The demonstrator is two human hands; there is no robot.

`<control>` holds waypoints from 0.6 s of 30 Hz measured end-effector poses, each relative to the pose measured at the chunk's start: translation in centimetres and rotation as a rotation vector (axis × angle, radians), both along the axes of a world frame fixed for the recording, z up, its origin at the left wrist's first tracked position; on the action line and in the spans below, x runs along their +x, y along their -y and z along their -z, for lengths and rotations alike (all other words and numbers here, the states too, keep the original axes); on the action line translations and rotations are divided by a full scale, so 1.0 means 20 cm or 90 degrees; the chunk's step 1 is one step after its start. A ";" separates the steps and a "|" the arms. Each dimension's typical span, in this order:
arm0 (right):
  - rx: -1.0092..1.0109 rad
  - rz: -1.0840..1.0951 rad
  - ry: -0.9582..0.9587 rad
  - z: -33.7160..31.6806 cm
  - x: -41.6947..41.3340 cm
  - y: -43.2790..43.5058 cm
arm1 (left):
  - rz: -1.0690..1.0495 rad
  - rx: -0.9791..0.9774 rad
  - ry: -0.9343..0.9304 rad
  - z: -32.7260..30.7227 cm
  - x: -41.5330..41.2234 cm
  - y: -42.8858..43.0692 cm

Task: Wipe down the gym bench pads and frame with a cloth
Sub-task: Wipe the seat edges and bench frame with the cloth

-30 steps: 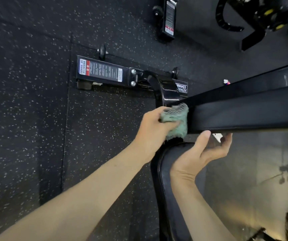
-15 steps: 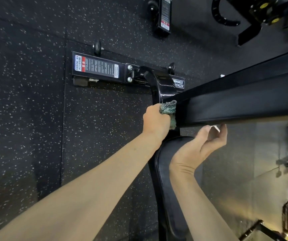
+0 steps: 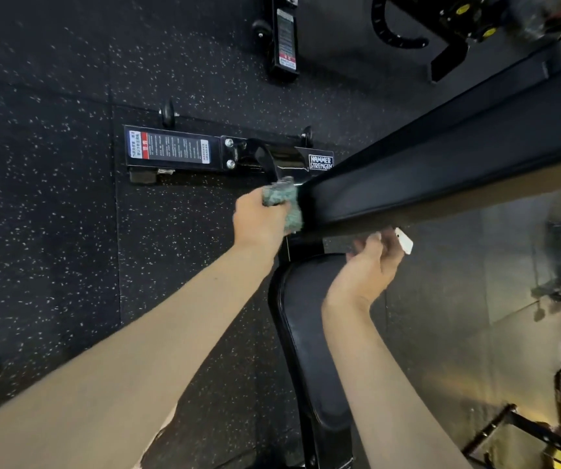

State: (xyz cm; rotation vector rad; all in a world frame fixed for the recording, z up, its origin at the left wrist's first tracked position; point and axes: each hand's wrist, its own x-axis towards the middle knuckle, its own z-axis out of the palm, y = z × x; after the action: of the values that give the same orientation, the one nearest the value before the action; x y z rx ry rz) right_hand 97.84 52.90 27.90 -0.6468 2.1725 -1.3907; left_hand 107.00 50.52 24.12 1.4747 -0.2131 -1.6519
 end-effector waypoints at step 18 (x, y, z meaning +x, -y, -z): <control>0.035 -0.074 0.001 -0.48 0.06 -0.07 | 0.012 -0.141 -0.008 -0.65 0.01 0.05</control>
State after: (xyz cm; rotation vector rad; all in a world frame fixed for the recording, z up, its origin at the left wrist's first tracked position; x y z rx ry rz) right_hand 99.12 54.38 37.44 -0.7388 2.1273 -1.2672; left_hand 107.23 49.43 37.17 1.2987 -0.3910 -1.5963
